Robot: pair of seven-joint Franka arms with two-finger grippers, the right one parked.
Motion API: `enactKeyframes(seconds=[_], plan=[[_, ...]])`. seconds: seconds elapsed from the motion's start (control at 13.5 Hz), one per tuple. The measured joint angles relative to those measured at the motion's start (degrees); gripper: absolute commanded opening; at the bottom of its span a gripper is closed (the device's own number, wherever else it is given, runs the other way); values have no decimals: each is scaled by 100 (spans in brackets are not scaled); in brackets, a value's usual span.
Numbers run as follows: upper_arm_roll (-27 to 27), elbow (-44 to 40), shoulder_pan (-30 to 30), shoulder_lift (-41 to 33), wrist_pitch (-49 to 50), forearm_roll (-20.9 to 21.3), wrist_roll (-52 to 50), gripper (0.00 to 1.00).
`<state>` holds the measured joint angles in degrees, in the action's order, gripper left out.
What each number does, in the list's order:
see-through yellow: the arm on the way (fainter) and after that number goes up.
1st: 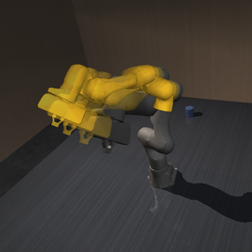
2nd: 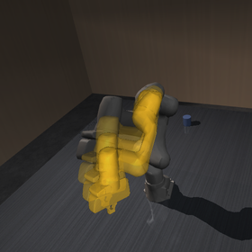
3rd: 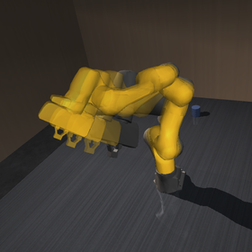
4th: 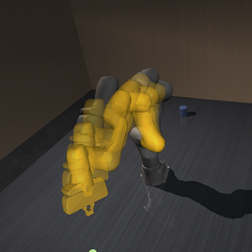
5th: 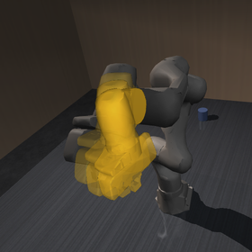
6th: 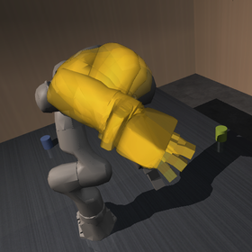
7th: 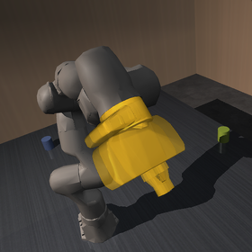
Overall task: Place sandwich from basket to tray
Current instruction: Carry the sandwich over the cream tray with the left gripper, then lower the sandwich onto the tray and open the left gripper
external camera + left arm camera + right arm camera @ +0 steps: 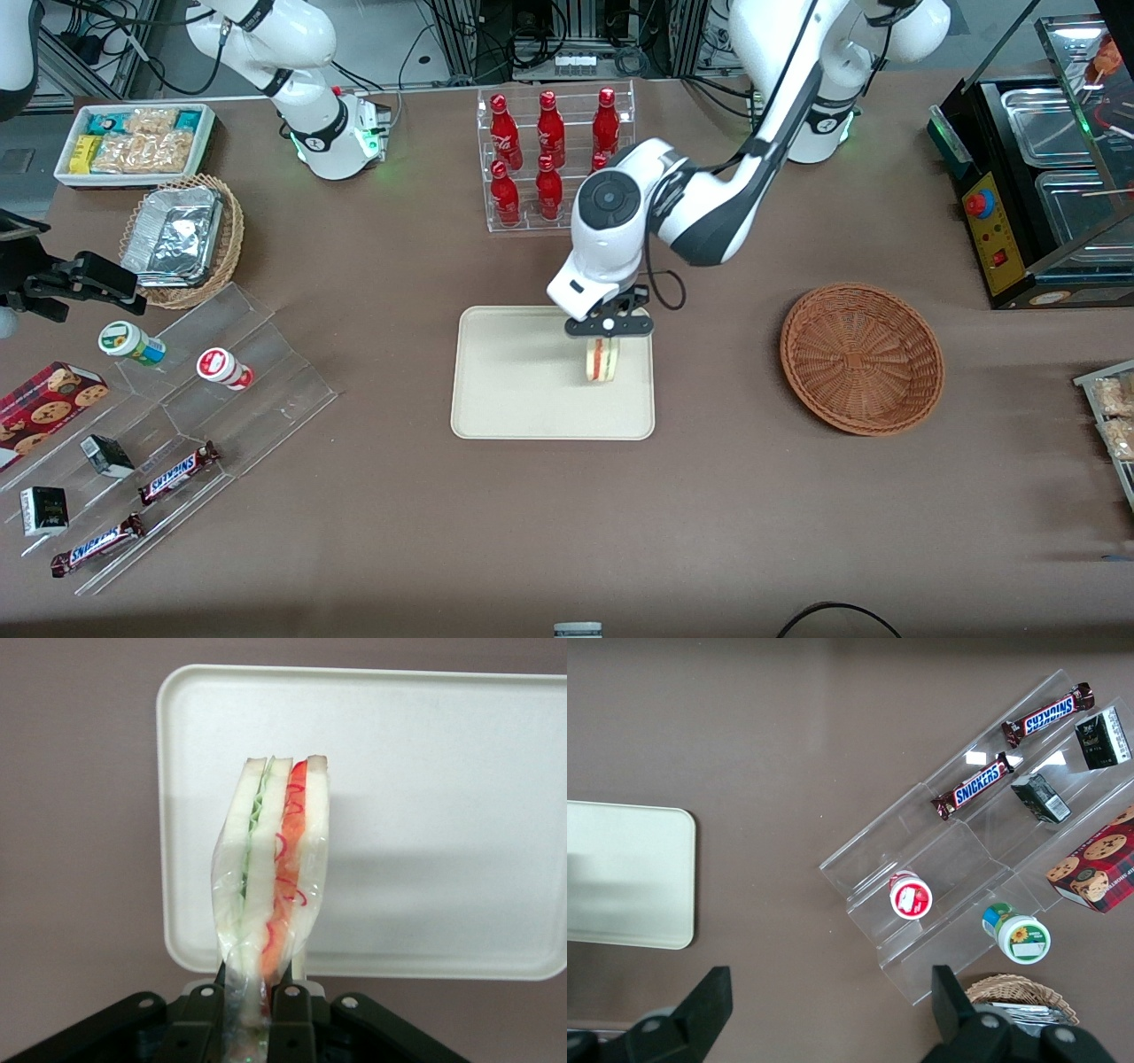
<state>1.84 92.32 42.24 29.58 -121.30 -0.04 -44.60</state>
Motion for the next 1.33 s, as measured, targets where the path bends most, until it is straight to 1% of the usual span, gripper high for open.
enactKeyframes(seconds=[0.22, 0.44, 0.67, 0.74, 0.81, 0.96, 1.04, 1.11, 1.19, 1.33], plan=[[-12, -136, 6, 382, -174, 0, -18, 17], [-32, -253, 6, 553, -182, 7, -68, 17], [-47, -275, 7, 681, -352, 186, -88, 18], [-51, -275, 7, 720, -372, 228, -91, 20], [-56, -275, 6, 752, -380, 248, -94, 25], [-63, -275, 6, 783, -384, 254, -97, 26], [-65, -276, 6, 799, -384, 256, -99, 42], [-68, -277, 6, 831, -384, 256, -100, 65], [-74, -278, 6, 878, -389, 256, -102, 99], [-91, -299, 6, 952, -420, 257, -107, 100]])
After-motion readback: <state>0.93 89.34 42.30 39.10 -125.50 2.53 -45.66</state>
